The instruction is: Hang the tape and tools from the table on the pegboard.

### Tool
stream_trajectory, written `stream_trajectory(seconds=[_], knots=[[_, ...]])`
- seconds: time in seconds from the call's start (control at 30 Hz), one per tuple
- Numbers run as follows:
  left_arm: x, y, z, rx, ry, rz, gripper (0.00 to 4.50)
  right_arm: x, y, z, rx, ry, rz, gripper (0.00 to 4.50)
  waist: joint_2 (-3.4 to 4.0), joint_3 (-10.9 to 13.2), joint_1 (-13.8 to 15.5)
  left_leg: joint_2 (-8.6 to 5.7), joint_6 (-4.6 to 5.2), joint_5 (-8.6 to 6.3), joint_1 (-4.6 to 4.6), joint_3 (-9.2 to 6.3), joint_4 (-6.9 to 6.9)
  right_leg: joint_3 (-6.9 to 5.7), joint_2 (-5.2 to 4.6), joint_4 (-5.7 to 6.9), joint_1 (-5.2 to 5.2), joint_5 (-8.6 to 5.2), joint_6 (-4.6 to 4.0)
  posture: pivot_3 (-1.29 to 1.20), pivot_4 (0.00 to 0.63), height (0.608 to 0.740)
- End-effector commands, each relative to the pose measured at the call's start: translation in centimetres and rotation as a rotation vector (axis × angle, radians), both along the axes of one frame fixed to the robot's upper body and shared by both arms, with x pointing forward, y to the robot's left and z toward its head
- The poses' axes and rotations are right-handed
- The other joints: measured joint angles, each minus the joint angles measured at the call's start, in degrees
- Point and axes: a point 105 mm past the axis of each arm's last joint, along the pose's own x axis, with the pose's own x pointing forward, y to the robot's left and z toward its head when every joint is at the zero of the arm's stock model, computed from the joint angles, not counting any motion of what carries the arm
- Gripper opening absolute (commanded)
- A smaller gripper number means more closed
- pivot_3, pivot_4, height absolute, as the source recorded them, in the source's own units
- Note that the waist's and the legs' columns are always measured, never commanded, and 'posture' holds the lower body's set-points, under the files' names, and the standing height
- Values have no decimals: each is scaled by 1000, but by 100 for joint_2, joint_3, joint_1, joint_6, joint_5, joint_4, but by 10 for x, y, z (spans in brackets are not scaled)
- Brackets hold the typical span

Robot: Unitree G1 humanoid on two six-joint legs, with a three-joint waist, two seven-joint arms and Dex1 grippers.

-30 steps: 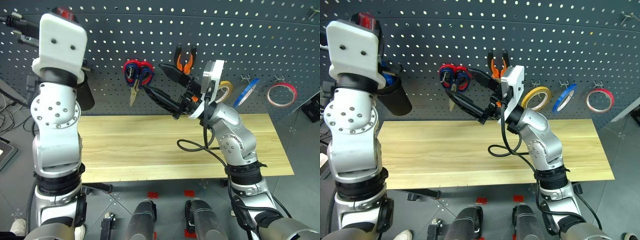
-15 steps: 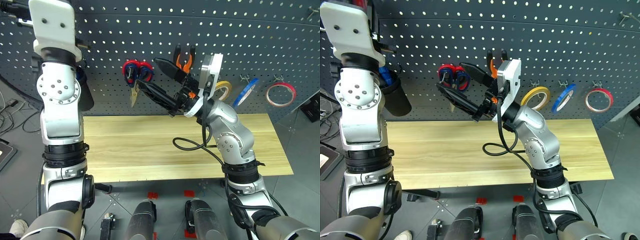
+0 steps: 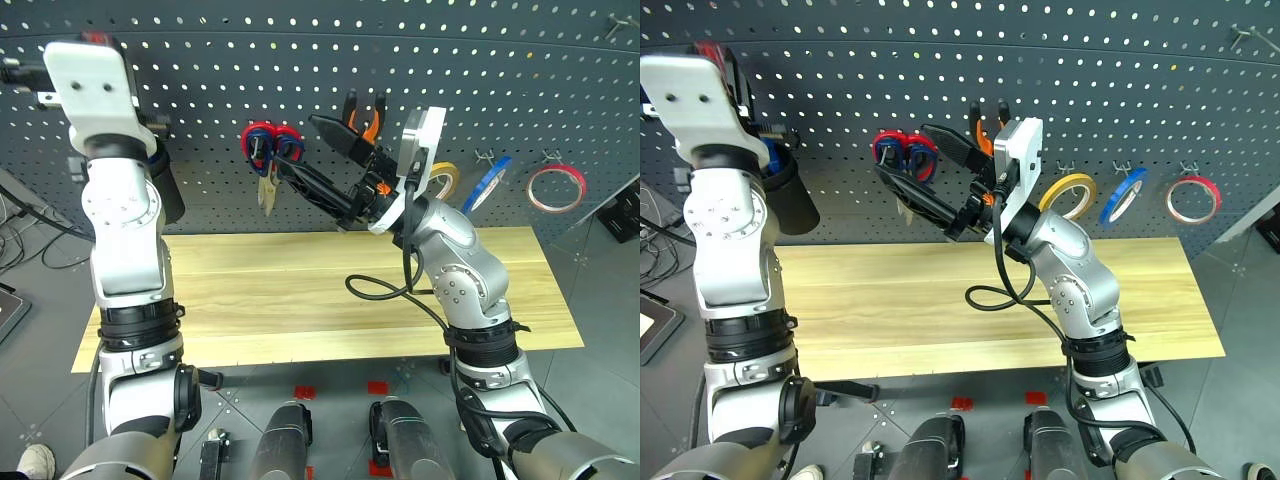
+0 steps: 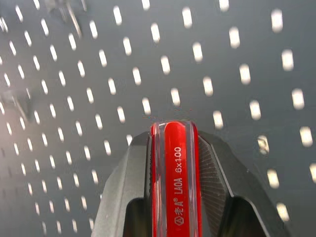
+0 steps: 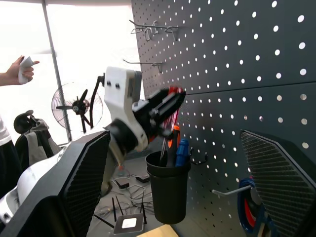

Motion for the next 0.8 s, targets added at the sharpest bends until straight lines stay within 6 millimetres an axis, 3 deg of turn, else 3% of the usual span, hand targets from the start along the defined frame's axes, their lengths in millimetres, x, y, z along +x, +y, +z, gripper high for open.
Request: stream_trajectory(seconds=[0.03, 0.27, 0.67, 0.8], knots=[[-12, 6, 5, -49, -35, 24, 922, -9, 0, 13, 14, -67, 5, 4500, 0, -1, -8, 0, 0, 0, 0, 1, 0, 1, 0, 0, 0, 0, 0, -76, 183, 740], [-9, 6, -6, -55, 20, 27, 922, -8, 0, 13, 8, -67, 2, 4500, 0, -2, -40, 0, 0, 0, 1, 0, -1, 2, 0, 4, 0, 0, 0, -75, 186, 740], [-3, 8, -10, -64, 59, 27, 4480, -6, -1, 11, -2, -60, -11, 4500, 0, -3, -40, 0, 0, 0, 2, 0, 0, 3, 0, 4, 0, 0, 0, -80, 198, 740], [-3, 6, -9, -65, 58, 16, 4480, -5, -2, 10, -5, -61, -14, 4500, 0, -3, -40, 0, 0, 0, 2, 0, 0, 4, 0, 4, 0, 0, 0, -81, 197, 740]])
